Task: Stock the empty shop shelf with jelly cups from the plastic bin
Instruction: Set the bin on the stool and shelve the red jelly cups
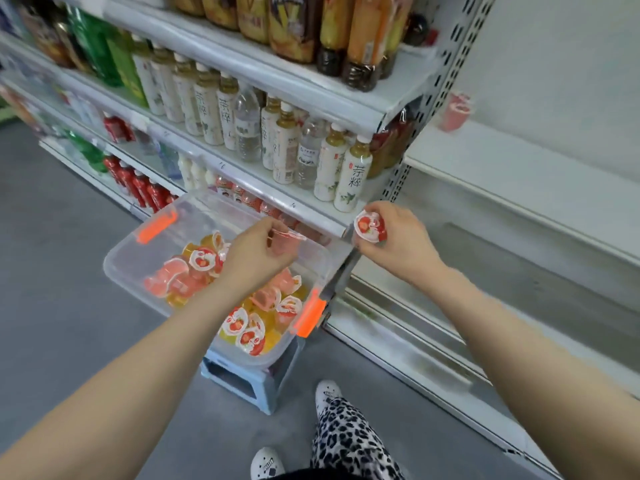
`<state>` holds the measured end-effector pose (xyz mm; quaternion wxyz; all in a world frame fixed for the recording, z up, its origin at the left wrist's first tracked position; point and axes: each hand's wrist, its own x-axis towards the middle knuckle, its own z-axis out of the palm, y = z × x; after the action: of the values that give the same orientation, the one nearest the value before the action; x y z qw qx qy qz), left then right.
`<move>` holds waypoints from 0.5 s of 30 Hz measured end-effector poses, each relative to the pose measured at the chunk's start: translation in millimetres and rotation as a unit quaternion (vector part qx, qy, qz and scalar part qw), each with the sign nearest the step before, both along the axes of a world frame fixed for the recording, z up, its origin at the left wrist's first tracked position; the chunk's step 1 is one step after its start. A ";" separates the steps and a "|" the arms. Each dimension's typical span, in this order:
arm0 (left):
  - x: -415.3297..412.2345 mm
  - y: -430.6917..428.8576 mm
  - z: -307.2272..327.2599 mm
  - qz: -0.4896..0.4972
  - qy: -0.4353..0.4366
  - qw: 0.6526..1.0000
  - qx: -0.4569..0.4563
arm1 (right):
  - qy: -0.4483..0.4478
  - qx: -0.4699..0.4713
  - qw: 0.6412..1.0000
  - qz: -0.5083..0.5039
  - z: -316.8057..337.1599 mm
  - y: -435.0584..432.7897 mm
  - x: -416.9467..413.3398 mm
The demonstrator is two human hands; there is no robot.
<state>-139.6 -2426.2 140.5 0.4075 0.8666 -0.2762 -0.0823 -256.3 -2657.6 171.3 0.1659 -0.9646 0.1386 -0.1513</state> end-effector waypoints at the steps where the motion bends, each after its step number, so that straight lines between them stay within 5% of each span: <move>1: -3.9 -8.8 7.0 -0.014 -0.002 1.000 -0.003 | -0.007 -0.010 1.000 -0.006 8.0 -11.1 -7.5; 10: -23.0 -104.5 64.3 -0.092 -0.046 0.994 -0.020 | -0.074 -0.059 0.994 -0.063 74.7 -123.0 -33.4; 15: -25.9 -173.0 87.7 -0.116 -0.056 0.991 -0.023 | -0.096 0.006 0.989 -0.116 91.5 -178.2 -18.5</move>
<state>-165.5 -2599.2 228.2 0.3993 0.8220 -0.3992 -0.0743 -274.8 -2835.8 262.8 0.1652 -0.9221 0.2339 -0.2602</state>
